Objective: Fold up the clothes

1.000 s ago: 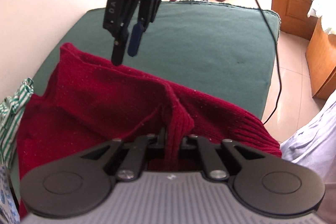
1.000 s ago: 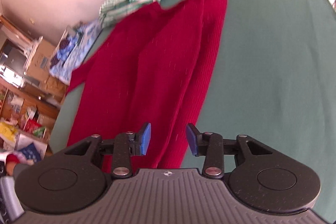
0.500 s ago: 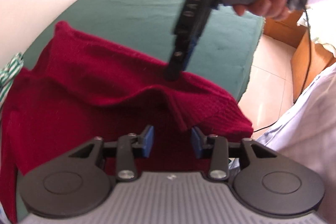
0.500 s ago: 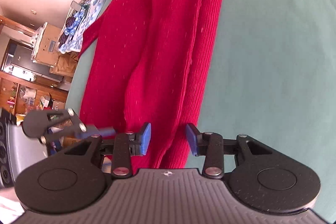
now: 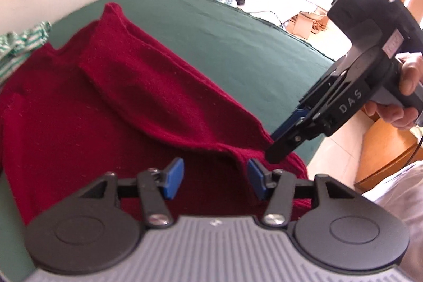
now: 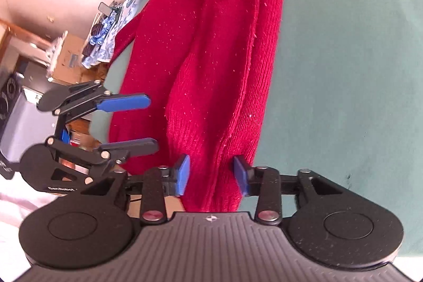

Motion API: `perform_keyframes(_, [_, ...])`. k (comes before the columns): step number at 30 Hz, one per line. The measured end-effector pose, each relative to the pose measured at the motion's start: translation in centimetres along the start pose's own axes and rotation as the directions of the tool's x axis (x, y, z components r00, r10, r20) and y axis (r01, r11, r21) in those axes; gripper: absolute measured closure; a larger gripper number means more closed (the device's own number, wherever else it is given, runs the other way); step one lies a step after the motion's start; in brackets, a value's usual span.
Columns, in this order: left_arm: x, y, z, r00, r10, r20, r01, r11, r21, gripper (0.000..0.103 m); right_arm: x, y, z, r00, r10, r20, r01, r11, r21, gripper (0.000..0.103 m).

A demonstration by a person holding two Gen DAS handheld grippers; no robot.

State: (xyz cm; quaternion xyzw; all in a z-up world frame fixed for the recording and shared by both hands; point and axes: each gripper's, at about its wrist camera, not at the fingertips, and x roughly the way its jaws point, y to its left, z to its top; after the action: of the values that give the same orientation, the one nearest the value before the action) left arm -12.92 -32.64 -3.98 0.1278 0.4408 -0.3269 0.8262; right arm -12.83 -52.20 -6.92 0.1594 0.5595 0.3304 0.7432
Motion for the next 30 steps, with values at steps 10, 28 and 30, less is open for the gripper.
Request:
perform_keyframes(10, [2.5, -0.9, -1.0, 0.985, -0.155, -0.079, 0.148, 0.985, -0.085, 0.061, -0.4, 1.0, -0.8, 0.999, -0.037, 0.018, 0.038, 0.997, -0.062, 0.066])
perform_keyframes(28, [0.0, -1.2, -2.3, 0.984, -0.136, -0.117, 0.139, 0.990, 0.013, 0.081, -1.2, 2.3, 1.0, 0.995, -0.088, 0.037, 0.092, 0.985, -0.147, 0.062])
perform_keyframes(30, [-1.3, -0.4, -1.1, 0.994, -0.099, -0.040, 0.100, 0.995, 0.023, 0.076, -2.1, 2.6, 2.1, 0.987, -0.100, 0.128, 0.119, 0.980, -0.157, 0.065])
